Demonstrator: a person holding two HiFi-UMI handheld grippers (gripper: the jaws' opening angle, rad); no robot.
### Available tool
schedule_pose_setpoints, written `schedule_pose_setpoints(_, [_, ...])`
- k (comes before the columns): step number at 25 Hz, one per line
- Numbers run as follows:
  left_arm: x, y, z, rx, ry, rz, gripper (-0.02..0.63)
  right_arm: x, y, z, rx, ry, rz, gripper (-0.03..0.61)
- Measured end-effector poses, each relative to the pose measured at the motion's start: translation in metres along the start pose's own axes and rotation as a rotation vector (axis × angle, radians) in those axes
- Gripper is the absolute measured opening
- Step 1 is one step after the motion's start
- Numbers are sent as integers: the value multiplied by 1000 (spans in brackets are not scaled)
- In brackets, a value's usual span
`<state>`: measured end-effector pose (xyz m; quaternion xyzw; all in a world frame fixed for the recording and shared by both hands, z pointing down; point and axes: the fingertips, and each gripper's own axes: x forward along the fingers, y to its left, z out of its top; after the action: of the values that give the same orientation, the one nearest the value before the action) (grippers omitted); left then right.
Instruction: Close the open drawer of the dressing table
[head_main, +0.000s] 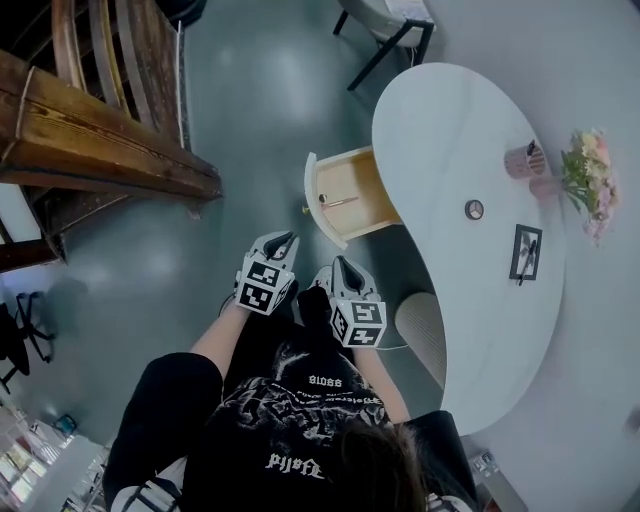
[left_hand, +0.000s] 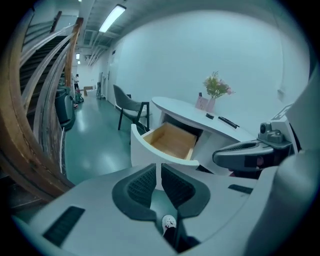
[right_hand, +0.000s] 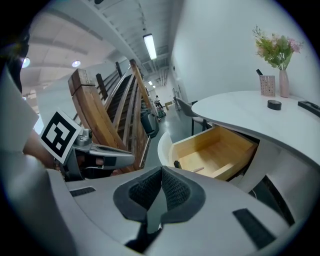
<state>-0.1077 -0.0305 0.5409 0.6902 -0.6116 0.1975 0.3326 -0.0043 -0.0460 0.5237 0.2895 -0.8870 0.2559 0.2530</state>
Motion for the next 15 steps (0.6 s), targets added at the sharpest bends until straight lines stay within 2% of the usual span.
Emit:
schedule_pose_setpoints(3, [8, 7, -12, -38, 30, -3, 32, 9, -1, -14, 21, 42, -8, 26])
schedule_pose_setpoints(7, [19, 9, -22, -18, 54, -29, 35, 21, 5, -22, 37, 63, -1, 26])
schedule_pose_setpoints(11, [33, 16, -30, -48, 76, -54, 98, 31, 6, -25, 44, 70, -12, 26])
schedule_pose_setpoints(15, [45, 25, -34, 0, 94, -63, 128, 37, 9, -28, 63, 75, -29, 26])
